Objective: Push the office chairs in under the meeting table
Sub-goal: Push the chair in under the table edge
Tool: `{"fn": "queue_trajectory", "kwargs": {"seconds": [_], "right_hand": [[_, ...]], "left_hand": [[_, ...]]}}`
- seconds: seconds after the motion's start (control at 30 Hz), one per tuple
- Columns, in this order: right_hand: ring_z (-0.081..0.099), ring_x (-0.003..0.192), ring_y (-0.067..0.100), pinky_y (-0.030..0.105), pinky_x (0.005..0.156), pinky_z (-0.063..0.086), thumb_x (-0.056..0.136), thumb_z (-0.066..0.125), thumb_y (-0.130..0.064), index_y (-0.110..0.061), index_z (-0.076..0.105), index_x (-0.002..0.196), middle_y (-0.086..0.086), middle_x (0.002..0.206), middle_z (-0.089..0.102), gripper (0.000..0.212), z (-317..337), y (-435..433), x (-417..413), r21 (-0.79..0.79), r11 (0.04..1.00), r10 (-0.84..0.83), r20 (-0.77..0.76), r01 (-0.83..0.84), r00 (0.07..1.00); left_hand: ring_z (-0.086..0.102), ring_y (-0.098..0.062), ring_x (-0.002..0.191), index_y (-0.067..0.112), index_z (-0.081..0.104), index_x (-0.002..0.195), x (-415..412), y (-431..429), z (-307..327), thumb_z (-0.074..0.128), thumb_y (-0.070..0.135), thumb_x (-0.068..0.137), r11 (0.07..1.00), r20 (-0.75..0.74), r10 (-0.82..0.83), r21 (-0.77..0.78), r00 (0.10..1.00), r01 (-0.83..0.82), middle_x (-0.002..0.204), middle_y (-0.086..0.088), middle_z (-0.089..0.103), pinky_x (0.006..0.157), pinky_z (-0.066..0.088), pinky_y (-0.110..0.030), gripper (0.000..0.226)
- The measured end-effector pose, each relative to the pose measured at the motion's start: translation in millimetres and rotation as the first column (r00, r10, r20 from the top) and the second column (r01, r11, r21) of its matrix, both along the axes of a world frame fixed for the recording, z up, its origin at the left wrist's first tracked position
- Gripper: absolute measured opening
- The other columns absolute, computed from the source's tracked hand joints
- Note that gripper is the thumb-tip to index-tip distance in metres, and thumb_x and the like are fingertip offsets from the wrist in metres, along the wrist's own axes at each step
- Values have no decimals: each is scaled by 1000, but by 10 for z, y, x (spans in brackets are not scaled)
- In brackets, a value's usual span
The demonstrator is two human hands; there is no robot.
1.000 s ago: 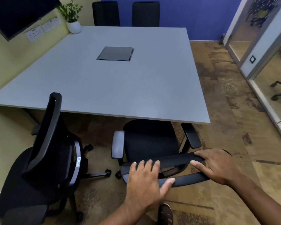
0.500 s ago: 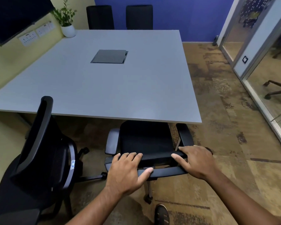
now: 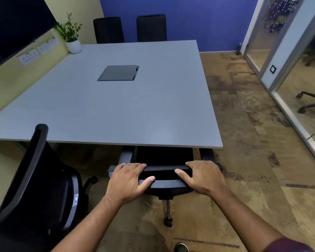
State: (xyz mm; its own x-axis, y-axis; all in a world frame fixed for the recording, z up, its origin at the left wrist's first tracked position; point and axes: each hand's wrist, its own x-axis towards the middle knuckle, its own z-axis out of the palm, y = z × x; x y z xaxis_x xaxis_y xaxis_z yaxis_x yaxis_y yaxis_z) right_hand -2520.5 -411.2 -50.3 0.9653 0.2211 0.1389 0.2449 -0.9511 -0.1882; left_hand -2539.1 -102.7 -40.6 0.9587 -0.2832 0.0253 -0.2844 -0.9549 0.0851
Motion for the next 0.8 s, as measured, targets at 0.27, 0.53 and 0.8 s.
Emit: {"fn": "queue_trajectory", "kwargs": {"seconds": [0.27, 0.53, 0.8], "right_hand": [[55, 60, 15, 39, 60, 45, 93, 26, -92, -28, 57, 74, -8, 65, 55, 73, 85, 401, 243, 20, 999, 39, -5, -38, 999], [54, 62, 20, 39, 63, 39, 93, 30, -88, -24, 58, 78, -6, 68, 56, 72, 104, 677, 522, 54, 996, 79, -35, -77, 996], [54, 62, 21, 41, 64, 50, 95, 30, -87, -19, 57, 80, -2, 70, 56, 75, 135, 975, 532, 37, 994, 103, -77, -101, 992]], "left_hand": [[61, -13, 134, 31, 67, 142, 586, 320, 55, 14, 87, 98, 999, -35, 29, 37, 999, -28, 140, 10, 71, 121, 37, -46, 89], [61, -15, 135, 31, 68, 142, 1003, 548, 121, 22, 82, 100, 999, -73, -12, 42, 997, 15, 142, 8, 71, 120, 37, -45, 81], [56, -18, 144, 31, 65, 149, 1109, 862, 121, 26, 79, 100, 997, -105, -32, 68, 994, 39, 151, 4, 65, 121, 36, -45, 78]]}}
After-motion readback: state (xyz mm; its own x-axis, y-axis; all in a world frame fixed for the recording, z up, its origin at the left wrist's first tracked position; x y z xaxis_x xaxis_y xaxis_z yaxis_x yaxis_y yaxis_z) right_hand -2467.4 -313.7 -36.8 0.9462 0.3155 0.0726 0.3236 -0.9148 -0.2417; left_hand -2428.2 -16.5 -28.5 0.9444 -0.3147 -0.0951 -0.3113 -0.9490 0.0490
